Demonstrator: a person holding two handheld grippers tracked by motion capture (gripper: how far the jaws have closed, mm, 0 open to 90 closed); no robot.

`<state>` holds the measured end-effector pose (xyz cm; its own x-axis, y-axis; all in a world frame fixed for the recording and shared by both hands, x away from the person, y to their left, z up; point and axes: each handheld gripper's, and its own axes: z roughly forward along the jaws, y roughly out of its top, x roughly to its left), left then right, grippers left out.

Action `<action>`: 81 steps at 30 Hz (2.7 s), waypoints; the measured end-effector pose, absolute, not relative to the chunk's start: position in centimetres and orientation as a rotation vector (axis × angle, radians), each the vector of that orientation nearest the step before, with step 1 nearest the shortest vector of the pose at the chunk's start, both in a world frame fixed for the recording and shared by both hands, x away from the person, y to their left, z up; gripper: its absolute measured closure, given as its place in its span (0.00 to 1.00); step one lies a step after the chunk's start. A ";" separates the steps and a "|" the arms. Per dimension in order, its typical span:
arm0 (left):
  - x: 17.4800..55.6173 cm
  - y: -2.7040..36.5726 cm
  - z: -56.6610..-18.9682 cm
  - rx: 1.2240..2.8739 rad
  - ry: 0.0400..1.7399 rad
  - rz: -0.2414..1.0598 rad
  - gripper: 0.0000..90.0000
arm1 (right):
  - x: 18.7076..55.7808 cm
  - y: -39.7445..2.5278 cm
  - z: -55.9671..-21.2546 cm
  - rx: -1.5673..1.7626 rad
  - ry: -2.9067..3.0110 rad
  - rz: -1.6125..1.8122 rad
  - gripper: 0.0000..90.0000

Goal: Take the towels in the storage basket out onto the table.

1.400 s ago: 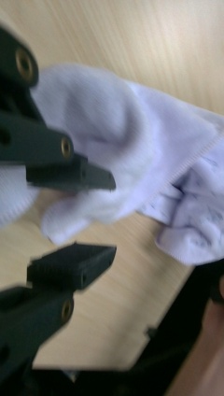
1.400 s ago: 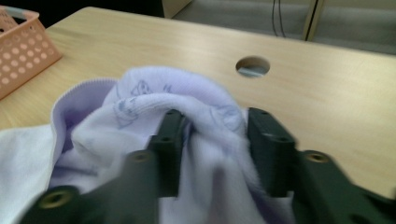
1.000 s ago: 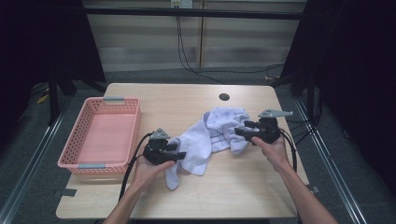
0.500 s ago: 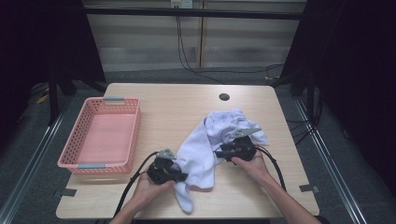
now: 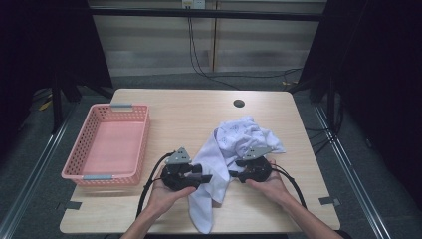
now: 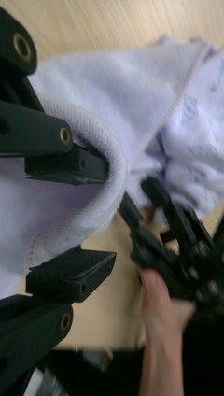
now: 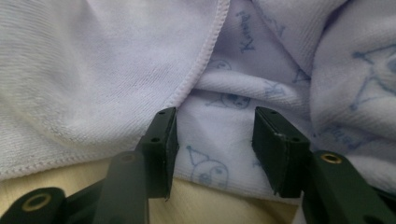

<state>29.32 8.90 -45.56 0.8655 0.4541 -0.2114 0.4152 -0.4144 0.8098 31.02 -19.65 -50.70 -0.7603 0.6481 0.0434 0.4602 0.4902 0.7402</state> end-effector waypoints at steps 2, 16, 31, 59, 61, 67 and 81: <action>30.0 9.1 -46.3 2.069 0.685 0.047 0.62 | 30.9 -19.7 -50.6 0.938 2.495 1.122 0.70; 29.5 11.2 -47.3 2.000 0.777 -0.079 0.98 | 33.0 -27.4 -47.2 1.200 2.295 1.164 0.93; 27.6 14.0 -46.5 1.978 0.754 -0.054 0.65 | 34.3 -26.2 -44.6 1.201 2.215 1.348 0.63; 27.3 6.9 -49.4 2.211 0.476 -0.076 0.60 | 26.4 -25.6 -48.1 1.217 2.431 1.512 0.99; 27.4 6.8 -49.7 2.214 0.483 -0.101 0.58 | 26.7 -25.6 -48.1 1.226 2.423 1.507 0.99; 27.4 6.5 -49.6 2.202 0.503 -0.085 0.50 | 28.2 -24.4 -47.6 1.191 2.407 1.565 0.99; 27.9 6.8 -47.9 2.055 0.576 0.038 0.44 | 32.4 -19.7 -44.2 1.094 2.300 1.747 0.99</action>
<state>27.85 6.80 -47.95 0.8879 0.4136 -0.2014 0.3833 -0.4230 0.8211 32.44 -19.67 -44.23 -0.7476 0.5576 0.3607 0.4971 0.1097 0.8607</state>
